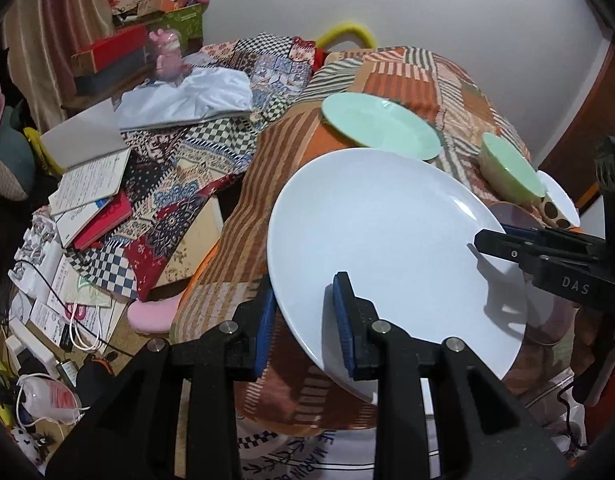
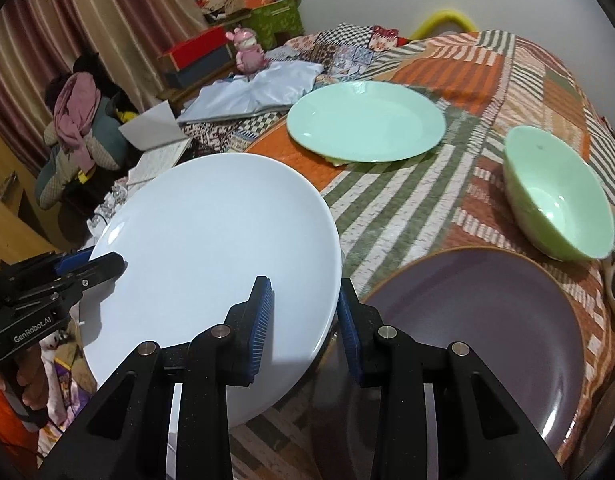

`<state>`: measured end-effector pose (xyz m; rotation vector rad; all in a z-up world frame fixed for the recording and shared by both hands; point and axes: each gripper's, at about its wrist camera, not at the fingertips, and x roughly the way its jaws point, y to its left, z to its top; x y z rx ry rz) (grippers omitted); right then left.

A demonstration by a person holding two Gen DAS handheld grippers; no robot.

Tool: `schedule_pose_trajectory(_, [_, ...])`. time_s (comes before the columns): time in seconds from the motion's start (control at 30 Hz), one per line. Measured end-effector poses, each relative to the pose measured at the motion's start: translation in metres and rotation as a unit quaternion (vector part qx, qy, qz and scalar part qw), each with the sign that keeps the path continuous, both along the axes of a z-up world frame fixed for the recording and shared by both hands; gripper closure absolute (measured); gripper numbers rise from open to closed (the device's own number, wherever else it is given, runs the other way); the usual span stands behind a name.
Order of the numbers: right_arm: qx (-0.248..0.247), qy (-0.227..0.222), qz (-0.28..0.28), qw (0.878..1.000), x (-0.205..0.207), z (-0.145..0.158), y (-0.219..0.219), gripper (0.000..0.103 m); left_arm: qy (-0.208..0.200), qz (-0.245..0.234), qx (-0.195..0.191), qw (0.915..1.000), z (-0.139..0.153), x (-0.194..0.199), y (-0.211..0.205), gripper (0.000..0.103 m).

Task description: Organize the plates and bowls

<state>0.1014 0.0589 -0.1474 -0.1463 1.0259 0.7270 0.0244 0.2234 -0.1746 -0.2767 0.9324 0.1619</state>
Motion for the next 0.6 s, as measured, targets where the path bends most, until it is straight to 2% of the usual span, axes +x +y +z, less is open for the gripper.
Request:
schedule_pose_trajectory(0.2, [0.007, -0.010, -0.020, 1.000, -0.003, 0.007, -0.018, 0.073, -0.010, -0.011, -0.015, 0.9998, 0.008, 0.007, -0.011, 0.076])
schedule_pose_trajectory(0.6, [0.018, -0.026, -0.063, 0.998, -0.009, 0.021, -0.061, 0.073, -0.036, -0.049, 0.001, 0.9981, 0.031, 0.017, -0.051, 0.076])
